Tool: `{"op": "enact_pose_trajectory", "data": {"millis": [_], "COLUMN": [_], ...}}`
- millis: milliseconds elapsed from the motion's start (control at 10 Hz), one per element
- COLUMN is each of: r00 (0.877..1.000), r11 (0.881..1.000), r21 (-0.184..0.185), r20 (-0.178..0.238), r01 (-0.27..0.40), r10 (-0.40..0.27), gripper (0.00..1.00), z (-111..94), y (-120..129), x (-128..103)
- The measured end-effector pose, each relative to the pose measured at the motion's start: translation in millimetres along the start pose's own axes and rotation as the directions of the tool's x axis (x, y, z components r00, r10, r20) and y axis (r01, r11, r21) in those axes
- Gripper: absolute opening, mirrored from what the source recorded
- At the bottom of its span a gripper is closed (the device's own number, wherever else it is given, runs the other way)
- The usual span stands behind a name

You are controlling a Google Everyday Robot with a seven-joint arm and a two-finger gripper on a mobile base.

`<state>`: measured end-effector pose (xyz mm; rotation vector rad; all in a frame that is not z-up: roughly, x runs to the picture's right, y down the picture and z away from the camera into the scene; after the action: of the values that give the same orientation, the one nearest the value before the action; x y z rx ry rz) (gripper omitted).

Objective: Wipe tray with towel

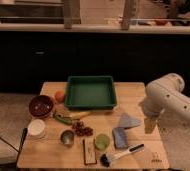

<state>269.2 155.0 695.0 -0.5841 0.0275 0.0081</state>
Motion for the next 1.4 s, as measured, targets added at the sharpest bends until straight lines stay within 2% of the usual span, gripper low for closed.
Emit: {"op": "enact_pose_trajectory", "data": {"millis": [200, 500, 800, 1100, 1400], "r00": [1.0, 0.999, 0.999, 0.998, 0.997], "r11": [1.0, 1.0, 1.0, 1.0, 1.0], "r21": [-0.002, -0.007, -0.009, -0.016, -0.023], "r20": [0.008, 0.029, 0.042, 0.063, 0.075], "r01": [0.006, 0.013, 0.011, 0.01, 0.007], "r10": [-0.006, -0.013, -0.011, -0.009, -0.006], "gripper": [0.8, 0.8, 0.8, 0.8, 0.8], "z": [1.5, 30.7, 37.3, 61.0, 68.9], "y": [5.6, 17.6, 24.3, 30.8, 32.3], "x": [0.0, -10.6, -13.8, -23.3, -26.2]}}
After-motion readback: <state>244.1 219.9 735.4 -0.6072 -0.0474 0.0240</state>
